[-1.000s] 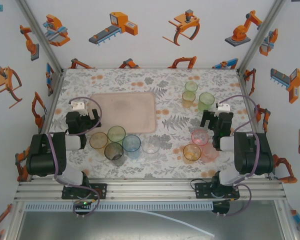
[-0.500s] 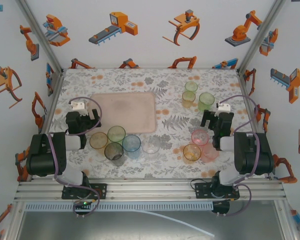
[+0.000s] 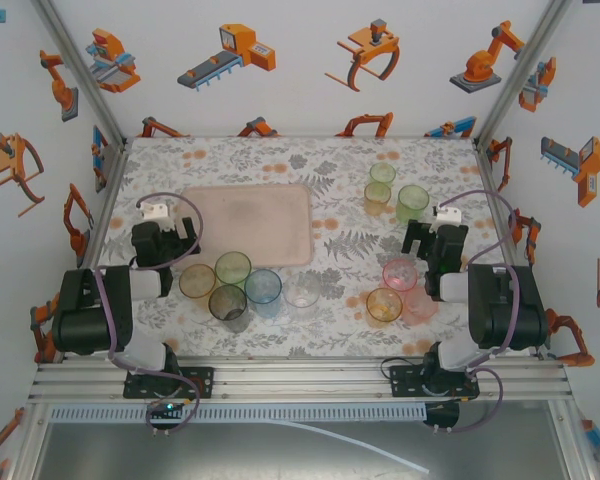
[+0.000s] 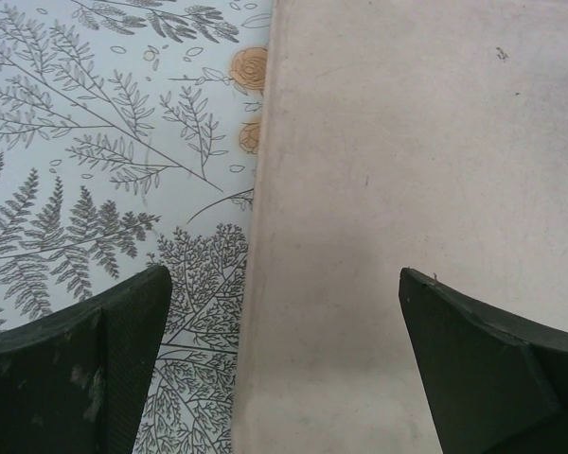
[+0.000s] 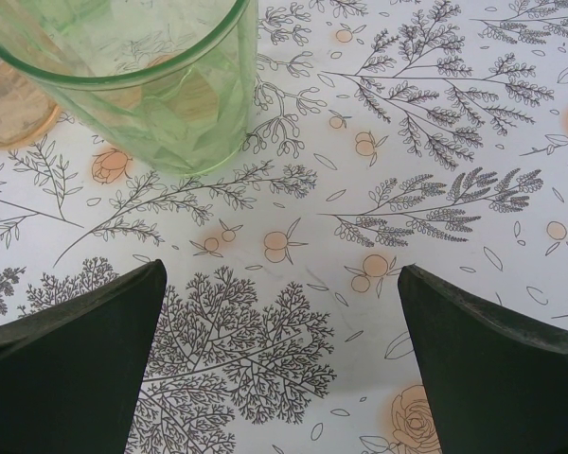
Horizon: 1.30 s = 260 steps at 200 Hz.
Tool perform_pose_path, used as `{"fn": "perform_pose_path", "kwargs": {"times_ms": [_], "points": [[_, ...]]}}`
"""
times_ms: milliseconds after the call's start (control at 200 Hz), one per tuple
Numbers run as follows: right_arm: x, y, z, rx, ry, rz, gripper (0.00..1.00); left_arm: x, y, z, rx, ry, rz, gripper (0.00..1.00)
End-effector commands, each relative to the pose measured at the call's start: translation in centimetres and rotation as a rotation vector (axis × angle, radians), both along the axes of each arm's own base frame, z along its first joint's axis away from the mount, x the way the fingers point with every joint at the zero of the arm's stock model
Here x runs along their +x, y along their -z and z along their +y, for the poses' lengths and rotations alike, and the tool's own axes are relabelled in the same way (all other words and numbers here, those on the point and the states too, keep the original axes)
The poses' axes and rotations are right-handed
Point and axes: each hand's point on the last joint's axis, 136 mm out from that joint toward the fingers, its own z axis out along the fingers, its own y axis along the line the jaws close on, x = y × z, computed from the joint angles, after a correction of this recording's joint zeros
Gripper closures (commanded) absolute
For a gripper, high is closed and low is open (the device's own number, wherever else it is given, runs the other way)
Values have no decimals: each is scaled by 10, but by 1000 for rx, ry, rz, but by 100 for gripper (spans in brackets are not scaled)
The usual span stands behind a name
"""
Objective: Place the glasses into the tray
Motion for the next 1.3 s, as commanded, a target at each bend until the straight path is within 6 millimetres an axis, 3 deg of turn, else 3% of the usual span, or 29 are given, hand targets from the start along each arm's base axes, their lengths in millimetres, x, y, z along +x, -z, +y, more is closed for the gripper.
{"fn": "perform_pose_path", "kwargs": {"times_ms": [0, 376, 616, 866, 1001, 1142, 1237, 1267, 1297], "points": [[9, -11, -3, -2, 16, -33, 1, 7, -22, 8, 5, -53, -8, 3], [6, -12, -9, -6, 53, -38, 1, -3, -64, 14, 37, -80, 59, 3], [-3, -32, -13, -7, 86, -86, 1, -20, -99, 15, 34, -88, 145, 3], [-19, -50, -23, -13, 153, -119, 3, -42, -117, 7, 26, -34, 244, 3], [-21, -63, -25, -31, 157, -111, 4, -51, -126, 7, 32, -36, 247, 3], [-25, -93, -34, -55, 205, -114, 6, -58, -132, 21, 33, -128, 272, 3], [-32, -113, -37, -6, 245, -84, 10, -67, -129, 18, 64, -85, 320, 3], [-35, -117, -39, 30, 274, -62, 2, -70, -129, 16, 90, -54, 336, 3], [-40, -120, -41, 66, 308, -32, 1, -75, -126, 14, 110, -28, 362, 3]]}}
